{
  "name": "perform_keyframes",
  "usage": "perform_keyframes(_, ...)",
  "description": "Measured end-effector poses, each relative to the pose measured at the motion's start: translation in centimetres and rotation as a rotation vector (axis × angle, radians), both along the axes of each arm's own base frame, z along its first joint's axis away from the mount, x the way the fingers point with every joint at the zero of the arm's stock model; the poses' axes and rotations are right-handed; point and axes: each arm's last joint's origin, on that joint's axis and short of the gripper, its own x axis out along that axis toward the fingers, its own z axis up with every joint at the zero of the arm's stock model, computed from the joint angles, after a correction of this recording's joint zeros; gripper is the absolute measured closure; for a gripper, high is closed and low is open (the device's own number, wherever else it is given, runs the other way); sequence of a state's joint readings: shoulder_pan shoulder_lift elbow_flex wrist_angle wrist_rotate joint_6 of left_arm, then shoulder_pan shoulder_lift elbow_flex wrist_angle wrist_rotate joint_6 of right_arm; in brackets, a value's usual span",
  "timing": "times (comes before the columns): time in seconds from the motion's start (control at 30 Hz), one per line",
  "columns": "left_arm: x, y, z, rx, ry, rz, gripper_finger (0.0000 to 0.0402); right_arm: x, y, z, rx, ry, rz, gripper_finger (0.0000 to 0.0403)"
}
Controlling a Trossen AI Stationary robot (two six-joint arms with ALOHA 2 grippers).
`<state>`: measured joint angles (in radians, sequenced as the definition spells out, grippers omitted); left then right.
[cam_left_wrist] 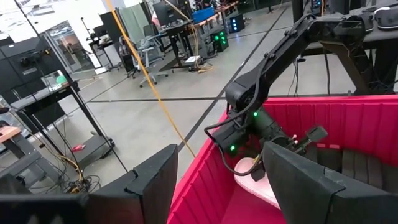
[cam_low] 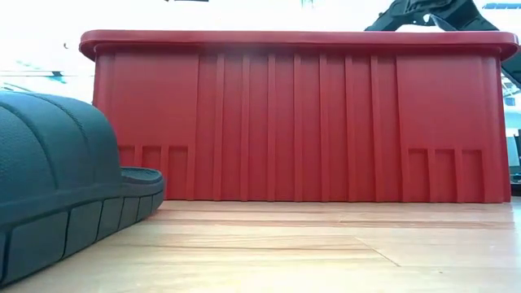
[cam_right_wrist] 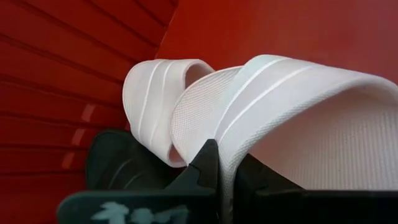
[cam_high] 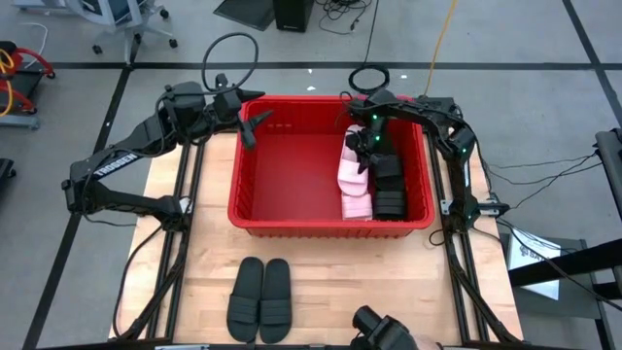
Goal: Pick and place slides into bin
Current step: Put the pink slide into the red bin
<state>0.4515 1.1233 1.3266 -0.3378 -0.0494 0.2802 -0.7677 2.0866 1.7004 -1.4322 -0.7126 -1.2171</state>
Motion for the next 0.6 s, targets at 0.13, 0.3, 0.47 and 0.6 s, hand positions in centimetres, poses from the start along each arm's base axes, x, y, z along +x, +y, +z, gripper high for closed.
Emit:
perform_keyframes(0.13, 0.0, 0.0, 0.0, 0.000, 0.001, 0.000, 0.0160, 0.5, 0.3, -0.9, 0.016, 0.024, 0.018, 0.0403)
perform_keyframes(0.3, 0.0, 0.0, 0.0, 0.000, 0.001, 0.000, 0.0160, 0.9, 0.3, -1.2, 0.004, 0.031, -0.003, 0.0395)
perform_keyframes(0.47, 0.0, 0.0, 0.0, -0.001, 0.000, 0.000, 0.0160, 0.9, 0.0, -1.5, -0.066, 0.154, -0.058, 0.0367)
perform_keyframes(0.6, 0.0, 0.0, 0.0, -0.001, 0.000, 0.001, 0.0160, 1.0, -0.1, -1.5, -0.065, 0.140, -0.068, 0.0342)
